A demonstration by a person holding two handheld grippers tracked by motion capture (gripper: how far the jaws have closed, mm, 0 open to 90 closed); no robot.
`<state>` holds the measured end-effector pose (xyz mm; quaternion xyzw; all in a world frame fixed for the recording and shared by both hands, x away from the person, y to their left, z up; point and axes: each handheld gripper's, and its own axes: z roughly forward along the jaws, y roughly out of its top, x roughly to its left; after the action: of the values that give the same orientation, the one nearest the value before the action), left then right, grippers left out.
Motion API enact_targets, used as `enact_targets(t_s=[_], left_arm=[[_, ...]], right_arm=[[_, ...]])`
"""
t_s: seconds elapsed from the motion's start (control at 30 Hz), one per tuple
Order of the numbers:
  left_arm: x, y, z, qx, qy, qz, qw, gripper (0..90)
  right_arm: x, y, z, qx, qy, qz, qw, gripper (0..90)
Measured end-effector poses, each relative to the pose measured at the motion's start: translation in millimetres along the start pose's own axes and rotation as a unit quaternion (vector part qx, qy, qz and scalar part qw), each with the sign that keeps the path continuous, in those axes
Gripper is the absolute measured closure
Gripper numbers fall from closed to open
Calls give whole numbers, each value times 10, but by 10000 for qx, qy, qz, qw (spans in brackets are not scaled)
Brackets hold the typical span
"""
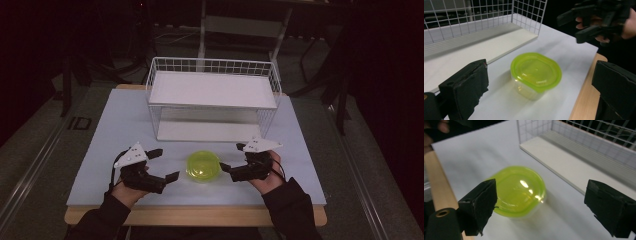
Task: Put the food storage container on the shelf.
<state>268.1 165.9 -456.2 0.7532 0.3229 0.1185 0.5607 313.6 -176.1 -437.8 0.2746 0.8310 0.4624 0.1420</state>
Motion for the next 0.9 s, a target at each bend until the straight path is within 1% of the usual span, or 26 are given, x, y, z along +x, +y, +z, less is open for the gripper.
enact_targets(t_s=[0.03, 0.07, 0.1, 0.13, 0.17, 0.2, 0.23, 0.27, 0.33, 0.37, 0.4, 0.43, 0.47, 0.53, 0.57, 0.63, 0.67, 0.73, 0.77, 0.8, 0.83, 0.87, 0.9], left_arm=[[6, 15, 32, 47, 60, 8, 10000, 14], [13, 27, 83, 88, 122, -37, 9999, 20], [18, 32, 123, 120, 146, -91, 9998, 55], [21, 33, 166, 185, 181, -123, 9996, 56], [24, 30, 214, 263, 200, -157, 9993, 67], [27, 18, 257, 309, 124, -196, 9993, 96], [25, 7, 307, 417, 168, -215, 9988, 155], [29, -11, 357, 520, 173, -262, 9982, 159], [45, -57, 446, 645, 218, -346, 9971, 161], [58, -78, 484, 717, 253, -402, 9963, 175], [74, -100, 513, 757, 280, -461, 9957, 179], [91, -121, 538, 804, 328, -537, 9948, 182], [108, -141, 559, 844, 349, -627, 9938, 209], [136, -179, 588, 918, 403, -717, 9924, 215], [148, -196, 601, 958, 378, -796, 9915, 241], [164, -227, 625, 1036, 333, -976, 9893, 257], [172, -240, 635, 1091, 308, -1029, 9882, 303], [187, -270, 653, 1152, 234, -1188, 9859, 336], [195, -284, 663, 1180, 201, -1259, 9848, 371], [200, -298, 664, 1184, 189, -1287, 9844, 391], [200, -304, 663, 1200, 176, -1279, 9843, 437], [201, -313, 666, 1196, 108, -1331, 9838, 455], [201, -319, 665, 1190, 12, -1401, 9830, 467]], right_arm=[[1, 19, 15, 23, 45, 13, 10000, 110], [5, 35, 33, 39, 0, 30, 10000, 119], [-2, 51, 64, 94, 37, 46, 9999, 138], [-4, 57, 87, 85, 11, 69, 9999, 166], [-10, 61, 109, 109, -15, 55, 9999, 214], [-15, 67, 136, 159, -25, 49, 9999, 232], [-22, 69, 160, 154, -25, 73, 9999, 287], [-31, 69, 187, 166, -15, 93, 9998, 335], [-39, 63, 260, 276, -34, 77, 9996, 381], [-43, 57, 286, 314, 18, 131, 9994, 415], [-46, 47, 322, 345, 42, 172, 9992, 417], [-42, 36, 355, 377, -3, 158, 9992, 423], [-43, 25, 387, 433, 19, 172, 9989, 429], [-40, -3, 453, 519, -34, 170, 9985, 428], [-43, -12, 472, 551, -9, 182, 9983, 428], [-45, -39, 512, 634, -52, 203, 9978, 429], [-50, -55, 528, 686, -4, 243, 9973, 429], [-50, -91, 557, 768, -13, 259, 9967, 433], [-51, -109, 571, 821, 7, 273, 9962, 434], [-52, -127, 582, 872, 20, 302, 9957, 443], [-52, -149, 594, 936, 47, 331, 9951, 451], [-50, -162, 600, 952, 60, 323, 9949, 454], [-48, -177, 601, 976, 102, 372, 9945, 469]])
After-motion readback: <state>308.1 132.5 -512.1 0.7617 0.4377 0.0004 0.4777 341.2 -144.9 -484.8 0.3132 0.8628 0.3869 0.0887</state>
